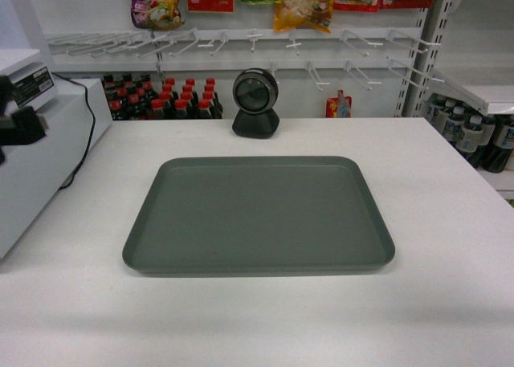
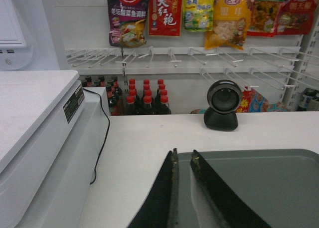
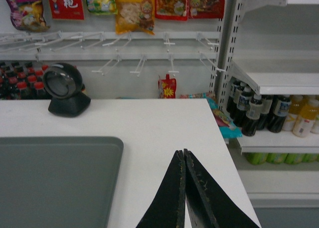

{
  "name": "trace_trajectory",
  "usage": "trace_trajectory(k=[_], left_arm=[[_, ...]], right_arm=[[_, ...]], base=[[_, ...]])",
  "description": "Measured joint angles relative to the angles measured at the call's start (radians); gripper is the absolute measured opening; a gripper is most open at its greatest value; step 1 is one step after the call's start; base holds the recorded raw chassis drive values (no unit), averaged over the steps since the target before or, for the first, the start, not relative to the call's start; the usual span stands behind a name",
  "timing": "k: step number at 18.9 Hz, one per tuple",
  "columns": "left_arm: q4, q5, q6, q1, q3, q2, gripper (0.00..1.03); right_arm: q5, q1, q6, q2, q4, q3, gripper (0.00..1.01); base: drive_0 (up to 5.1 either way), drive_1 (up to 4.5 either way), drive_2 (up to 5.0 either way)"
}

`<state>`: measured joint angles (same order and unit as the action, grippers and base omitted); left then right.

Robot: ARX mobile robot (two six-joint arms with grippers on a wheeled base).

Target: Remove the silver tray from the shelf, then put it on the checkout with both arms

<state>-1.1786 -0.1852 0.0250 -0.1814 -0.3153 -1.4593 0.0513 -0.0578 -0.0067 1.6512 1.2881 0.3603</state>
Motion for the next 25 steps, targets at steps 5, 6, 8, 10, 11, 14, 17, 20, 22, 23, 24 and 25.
trace_trajectory(k=[5, 6, 8, 10, 11, 14, 17, 20, 22, 23, 24, 25], left_arm=[[0.109, 0.076, -0.008, 0.072, 0.173, 0.246, 0.01], [0.143, 0.086, -0.008, 0.083, 0.195, 0.296, 0.01], [0.213, 0.103, -0.008, 0.102, 0.237, 0.387, 0.01], [0.283, 0.177, -0.008, 0.176, 0.259, 0.493, 0.01], [0.322, 0.172, -0.008, 0.187, 0.269, 0.542, 0.01], [0.449, 0.185, -0.008, 0.181, 0.294, 0.693, 0.01], [0.569, 0.185, -0.008, 0.181, 0.304, 0.829, 0.01], [0.680, 0.185, -0.008, 0.181, 0.304, 0.954, 0.01], [0.737, 0.185, -0.008, 0.181, 0.304, 1.015, 0.01], [0.799, 0.185, -0.008, 0.181, 0.304, 1.078, 0.01], [0.840, 0.185, -0.008, 0.181, 0.304, 1.122, 0.01], [0.863, 0.185, -0.008, 0.181, 0.304, 1.143, 0.01]], right_arm=[[-0.051, 0.058, 0.002, -0.312, -0.170, -0.172, 0.02], [-0.053, 0.058, 0.002, -0.376, -0.189, -0.192, 0.02], [-0.052, 0.058, 0.003, -0.476, -0.252, -0.241, 0.02], [-0.053, 0.058, 0.003, -0.571, -0.315, -0.278, 0.02], [-0.052, 0.058, 0.003, -0.626, -0.344, -0.291, 0.02], [-0.052, 0.058, 0.003, -0.777, -0.468, -0.325, 0.02], [-0.052, 0.058, 0.003, -0.928, -0.587, -0.344, 0.02], [-0.052, 0.058, 0.003, -1.064, -0.713, -0.348, 0.02], [-0.052, 0.058, 0.003, -1.133, -0.774, -0.348, 0.02], [-0.052, 0.058, 0.003, -1.205, -0.846, -0.348, 0.02], [-0.052, 0.058, 0.003, -1.257, -0.893, -0.348, 0.02], [-0.052, 0.058, 0.003, -1.280, -0.917, -0.348, 0.02]], base=[[0.0, 0.00, 0.0], [0.0, 0.00, 0.0], [0.0, 0.00, 0.0], [0.0, 0.00, 0.0], [0.0, 0.00, 0.0], [0.0, 0.00, 0.0], [0.0, 0.00, 0.0], [0.0, 0.00, 0.0], [0.0, 0.00, 0.0], [0.0, 0.00, 0.0], [0.0, 0.00, 0.0], [0.0, 0.00, 0.0]])
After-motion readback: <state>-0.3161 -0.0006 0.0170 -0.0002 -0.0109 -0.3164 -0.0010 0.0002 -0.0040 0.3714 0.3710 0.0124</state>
